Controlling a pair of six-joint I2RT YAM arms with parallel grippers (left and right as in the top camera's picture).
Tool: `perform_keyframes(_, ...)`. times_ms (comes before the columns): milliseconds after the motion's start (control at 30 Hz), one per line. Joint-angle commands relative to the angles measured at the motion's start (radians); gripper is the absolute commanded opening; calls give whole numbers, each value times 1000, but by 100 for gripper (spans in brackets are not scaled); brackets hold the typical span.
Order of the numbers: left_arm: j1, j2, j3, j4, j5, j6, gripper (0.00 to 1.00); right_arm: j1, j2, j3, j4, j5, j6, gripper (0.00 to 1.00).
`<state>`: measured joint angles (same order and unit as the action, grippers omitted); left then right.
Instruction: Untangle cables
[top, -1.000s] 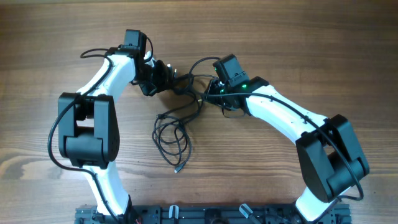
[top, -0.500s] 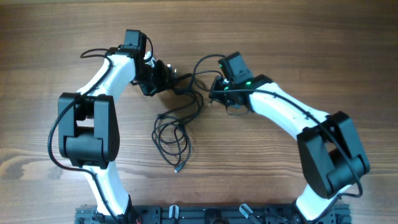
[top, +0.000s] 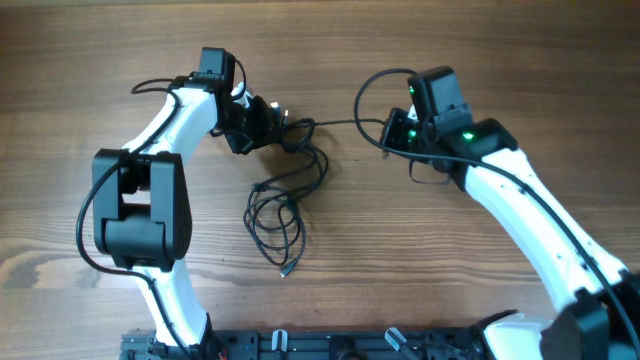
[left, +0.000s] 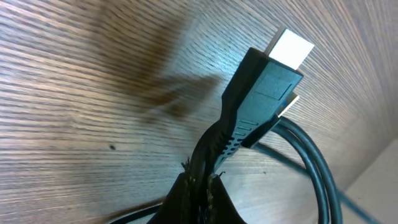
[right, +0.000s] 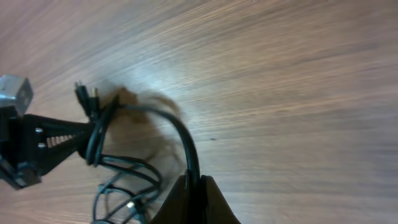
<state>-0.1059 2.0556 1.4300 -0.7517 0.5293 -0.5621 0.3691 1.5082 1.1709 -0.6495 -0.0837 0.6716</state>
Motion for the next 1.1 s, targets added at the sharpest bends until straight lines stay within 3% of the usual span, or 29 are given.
perform_keyframes(0, 37, 11, -7, -4, -51, 9, 4, -43, -101, 0, -45, 211, -19, 4)
perform_keyframes(367, 39, 11, -7, -3, -51, 8, 4, -69, -177, -1, -98, 258, -50, 4)
perform_keyframes(567, 39, 11, -7, -4, -51, 8, 18, -69, -167, -1, -82, 102, -40, 4)
perform_keyframes(1067, 39, 11, -7, -4, -51, 8, 20, -39, 59, -1, 6, -124, -43, 4)
